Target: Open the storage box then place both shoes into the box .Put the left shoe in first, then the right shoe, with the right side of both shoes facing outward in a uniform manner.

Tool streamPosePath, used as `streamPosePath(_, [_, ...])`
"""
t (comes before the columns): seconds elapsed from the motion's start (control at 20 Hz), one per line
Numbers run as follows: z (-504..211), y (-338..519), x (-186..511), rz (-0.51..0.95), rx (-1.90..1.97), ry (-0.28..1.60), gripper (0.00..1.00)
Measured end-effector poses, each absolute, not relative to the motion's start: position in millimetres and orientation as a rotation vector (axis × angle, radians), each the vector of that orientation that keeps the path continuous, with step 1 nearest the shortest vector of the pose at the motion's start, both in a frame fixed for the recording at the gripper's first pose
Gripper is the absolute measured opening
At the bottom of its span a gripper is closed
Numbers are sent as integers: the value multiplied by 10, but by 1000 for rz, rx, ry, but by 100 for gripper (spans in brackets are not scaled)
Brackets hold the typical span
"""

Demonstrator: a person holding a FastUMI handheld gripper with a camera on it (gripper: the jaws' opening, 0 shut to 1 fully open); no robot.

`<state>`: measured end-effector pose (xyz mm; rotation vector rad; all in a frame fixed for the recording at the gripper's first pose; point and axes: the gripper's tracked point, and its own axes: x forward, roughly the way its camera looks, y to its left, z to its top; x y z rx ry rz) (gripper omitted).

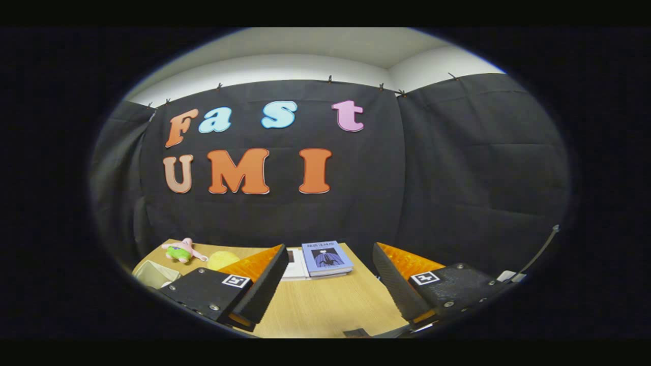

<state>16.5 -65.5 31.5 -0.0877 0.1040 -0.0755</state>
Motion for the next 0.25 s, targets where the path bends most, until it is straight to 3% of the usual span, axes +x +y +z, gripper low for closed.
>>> streamPosePath(0.25, [266, -643, 148, -54, -57, 103, 99])
